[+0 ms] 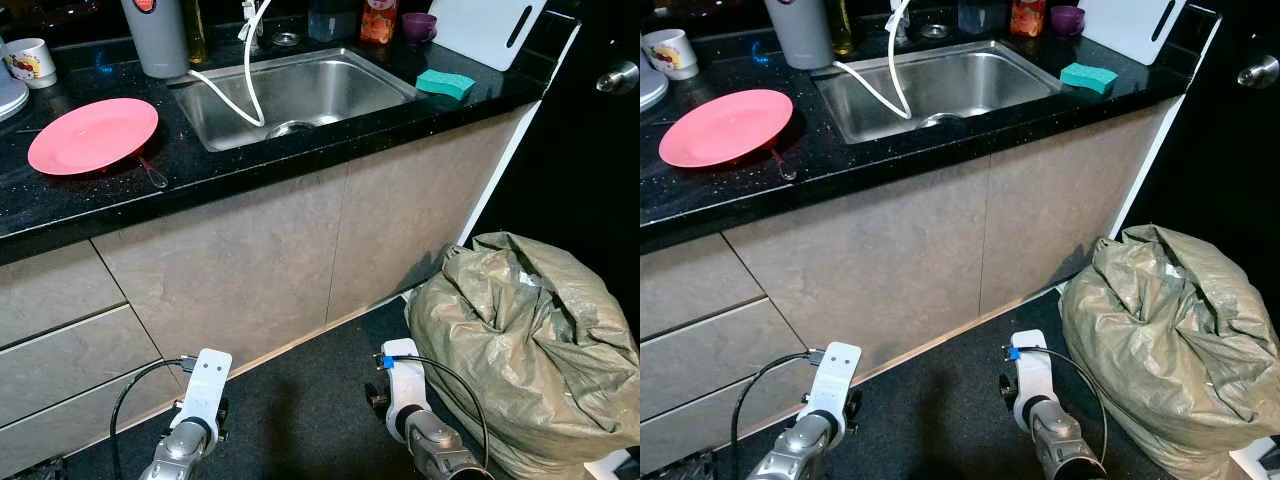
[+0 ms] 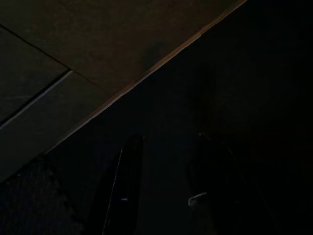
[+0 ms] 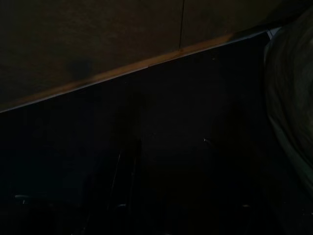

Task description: Kitchen organization

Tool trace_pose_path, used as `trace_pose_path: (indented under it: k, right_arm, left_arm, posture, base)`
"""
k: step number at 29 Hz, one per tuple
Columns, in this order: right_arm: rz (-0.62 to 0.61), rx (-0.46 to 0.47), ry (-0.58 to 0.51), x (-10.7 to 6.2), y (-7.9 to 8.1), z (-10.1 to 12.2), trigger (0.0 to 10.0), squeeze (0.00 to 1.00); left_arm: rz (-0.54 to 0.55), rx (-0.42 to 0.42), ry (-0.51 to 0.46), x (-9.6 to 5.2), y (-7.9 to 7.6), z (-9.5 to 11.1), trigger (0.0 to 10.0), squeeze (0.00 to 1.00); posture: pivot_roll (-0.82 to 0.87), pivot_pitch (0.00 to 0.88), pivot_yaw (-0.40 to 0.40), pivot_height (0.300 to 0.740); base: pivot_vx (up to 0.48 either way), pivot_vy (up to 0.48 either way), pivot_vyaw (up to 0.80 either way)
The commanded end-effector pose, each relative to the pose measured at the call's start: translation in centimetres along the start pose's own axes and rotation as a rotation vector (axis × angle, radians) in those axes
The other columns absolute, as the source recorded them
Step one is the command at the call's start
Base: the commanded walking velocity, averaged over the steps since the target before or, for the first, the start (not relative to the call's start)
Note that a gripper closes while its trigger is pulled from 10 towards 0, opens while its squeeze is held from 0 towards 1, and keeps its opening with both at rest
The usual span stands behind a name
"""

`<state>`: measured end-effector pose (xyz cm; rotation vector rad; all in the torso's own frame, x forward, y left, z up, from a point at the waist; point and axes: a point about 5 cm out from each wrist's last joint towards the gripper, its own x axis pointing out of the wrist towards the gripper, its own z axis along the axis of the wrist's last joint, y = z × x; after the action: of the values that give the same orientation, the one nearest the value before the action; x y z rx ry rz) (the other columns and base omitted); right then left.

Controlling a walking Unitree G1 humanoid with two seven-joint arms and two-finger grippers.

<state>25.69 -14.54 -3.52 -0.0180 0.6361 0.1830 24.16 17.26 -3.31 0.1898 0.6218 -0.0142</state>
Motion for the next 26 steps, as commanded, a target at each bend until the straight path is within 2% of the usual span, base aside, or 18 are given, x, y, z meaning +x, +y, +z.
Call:
trace_pose_path:
  k: [1,26]
  right_arm:
    - [-0.005,0.015,0.007,-0.14,-0.05,-0.45,10.0,0.00]
    - [-0.026,0.037,0.013,-0.16,-0.42,-0.43,10.0,0.00]
  left_arm:
    - [-0.006,-0.014,0.010,-0.16,0.08,-0.41,10.0,0.00]
    - [-0.027,-0.022,-0.009,0.07,-0.69,0.30,10.0,0.00]
  posture:
    - [0.02,0.097,-0.032,0.740]
    - [0.01,0.087,-0.006,0.740]
  base:
    - [0.000,0.000,0.00]
    - [0.000,0.000,0.00]
